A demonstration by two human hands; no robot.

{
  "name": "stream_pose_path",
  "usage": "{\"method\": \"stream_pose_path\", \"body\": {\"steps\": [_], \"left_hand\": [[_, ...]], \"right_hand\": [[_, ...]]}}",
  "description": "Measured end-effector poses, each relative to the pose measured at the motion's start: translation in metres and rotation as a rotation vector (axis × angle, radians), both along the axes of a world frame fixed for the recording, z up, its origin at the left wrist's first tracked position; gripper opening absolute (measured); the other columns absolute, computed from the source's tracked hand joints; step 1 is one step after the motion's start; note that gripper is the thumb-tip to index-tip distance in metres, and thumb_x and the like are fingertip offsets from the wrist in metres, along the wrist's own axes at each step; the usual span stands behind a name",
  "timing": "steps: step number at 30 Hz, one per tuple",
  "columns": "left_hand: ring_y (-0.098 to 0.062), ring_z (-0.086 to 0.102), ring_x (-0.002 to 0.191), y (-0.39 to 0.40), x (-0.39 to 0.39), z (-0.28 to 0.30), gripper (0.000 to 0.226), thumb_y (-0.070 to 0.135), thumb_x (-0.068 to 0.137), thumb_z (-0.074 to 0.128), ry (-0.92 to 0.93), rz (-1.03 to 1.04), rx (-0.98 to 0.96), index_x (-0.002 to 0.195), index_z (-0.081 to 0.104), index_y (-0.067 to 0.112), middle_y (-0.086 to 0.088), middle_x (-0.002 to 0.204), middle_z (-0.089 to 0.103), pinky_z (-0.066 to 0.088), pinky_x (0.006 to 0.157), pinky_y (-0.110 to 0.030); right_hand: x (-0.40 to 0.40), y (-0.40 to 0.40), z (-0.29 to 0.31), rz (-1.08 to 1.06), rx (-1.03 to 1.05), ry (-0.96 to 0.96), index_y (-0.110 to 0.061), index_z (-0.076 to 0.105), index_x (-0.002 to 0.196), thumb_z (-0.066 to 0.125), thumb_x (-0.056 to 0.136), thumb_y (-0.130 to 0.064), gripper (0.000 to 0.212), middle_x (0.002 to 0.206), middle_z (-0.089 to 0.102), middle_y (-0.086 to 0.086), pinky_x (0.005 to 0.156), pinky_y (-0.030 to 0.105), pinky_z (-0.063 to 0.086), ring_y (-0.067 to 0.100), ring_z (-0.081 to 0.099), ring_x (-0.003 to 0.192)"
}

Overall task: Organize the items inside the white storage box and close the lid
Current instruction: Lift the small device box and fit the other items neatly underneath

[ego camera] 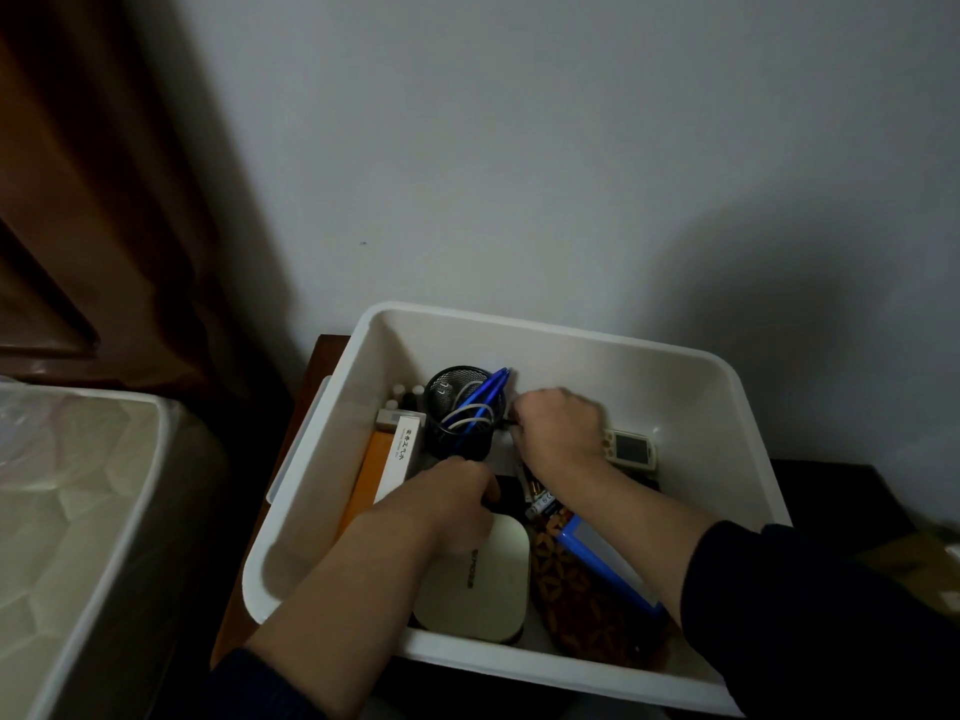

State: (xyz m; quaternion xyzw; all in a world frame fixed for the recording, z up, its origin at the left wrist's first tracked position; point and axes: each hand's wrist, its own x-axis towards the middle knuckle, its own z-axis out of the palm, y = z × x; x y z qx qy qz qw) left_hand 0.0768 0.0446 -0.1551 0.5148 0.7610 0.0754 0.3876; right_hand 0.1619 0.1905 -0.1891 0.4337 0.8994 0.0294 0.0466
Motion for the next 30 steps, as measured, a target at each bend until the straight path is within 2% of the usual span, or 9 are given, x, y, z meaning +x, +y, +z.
{"method": "stream_pose_path", "body": {"steps": [2,5,7,13,17,20,26,30], "left_hand": [[-0.025,0.052,0.137,0.0,0.0,0.0,0.045,0.011,0.102,0.056,-0.005,0.003,-0.013,0.146,0.057,0.019,-0.007,0.151,0.05,0.046,0.114,-0.037],[-0.025,0.054,0.134,0.001,0.001,0.0,0.044,0.01,0.101,0.056,-0.011,-0.012,-0.031,0.145,0.059,0.016,-0.008,0.15,0.053,0.047,0.111,-0.035],[-0.025,0.055,0.133,0.001,0.001,0.0,0.045,0.011,0.1,0.057,-0.013,-0.021,-0.038,0.145,0.059,0.017,-0.008,0.15,0.052,0.048,0.109,-0.035],[-0.027,0.047,0.138,0.003,0.002,-0.004,0.05,0.015,0.1,0.061,-0.001,-0.017,-0.004,0.148,0.053,0.022,-0.006,0.151,0.042,0.045,0.113,-0.039],[-0.026,0.039,0.138,0.003,0.005,-0.004,0.047,0.015,0.099,0.059,0.043,-0.05,0.087,0.145,0.056,0.022,-0.005,0.145,0.046,0.043,0.112,-0.04],[-0.025,0.04,0.134,0.003,0.008,-0.004,0.044,0.015,0.099,0.055,0.068,-0.074,0.142,0.142,0.057,0.022,-0.004,0.138,0.049,0.044,0.109,-0.041],[-0.026,0.042,0.134,0.006,0.014,-0.003,0.043,0.023,0.105,0.051,0.106,-0.116,0.133,0.147,0.052,0.02,-0.004,0.142,0.049,0.044,0.111,-0.047],[-0.027,0.046,0.13,0.018,0.018,0.006,0.032,0.023,0.106,0.051,0.121,-0.111,0.116,0.136,0.059,0.016,-0.006,0.138,0.052,0.046,0.109,-0.048]], "right_hand": [[0.0,0.001,0.002,0.018,0.003,-0.002,-0.022,0.074,0.104,0.068,0.097,-0.021,0.009,0.095,0.071,0.003,0.066,0.03,0.046,0.024,0.07,0.09],[0.008,0.005,0.008,0.001,-0.041,0.065,-0.024,0.076,0.103,0.064,0.098,-0.023,0.013,0.095,0.073,0.002,0.074,0.032,0.057,0.024,0.07,0.09],[0.017,0.01,0.014,0.02,-0.037,0.06,-0.026,0.077,0.105,0.064,0.097,-0.021,0.016,0.099,0.074,0.001,0.076,0.033,0.058,0.024,0.071,0.091],[0.033,0.02,0.025,0.245,0.107,-0.242,-0.027,0.074,0.107,0.067,0.096,-0.019,0.015,0.102,0.07,-0.001,0.065,0.031,0.039,0.024,0.07,0.093],[0.024,0.019,0.019,0.352,0.083,-0.304,-0.021,0.075,0.109,0.064,0.099,-0.02,0.015,0.101,0.063,0.0,0.068,0.034,0.045,0.024,0.069,0.093],[0.02,0.02,0.018,0.418,0.12,-0.344,-0.019,0.073,0.107,0.064,0.098,-0.018,0.013,0.1,0.063,0.001,0.067,0.037,0.046,0.026,0.07,0.092],[0.014,0.016,0.017,0.344,0.134,-0.338,-0.017,0.071,0.107,0.062,0.099,-0.016,0.013,0.107,0.069,0.003,0.069,0.035,0.043,0.025,0.071,0.096],[0.013,0.014,0.014,0.3,0.106,-0.312,-0.017,0.07,0.109,0.062,0.099,-0.015,0.013,0.109,0.069,0.005,0.071,0.034,0.043,0.025,0.07,0.1]]}}
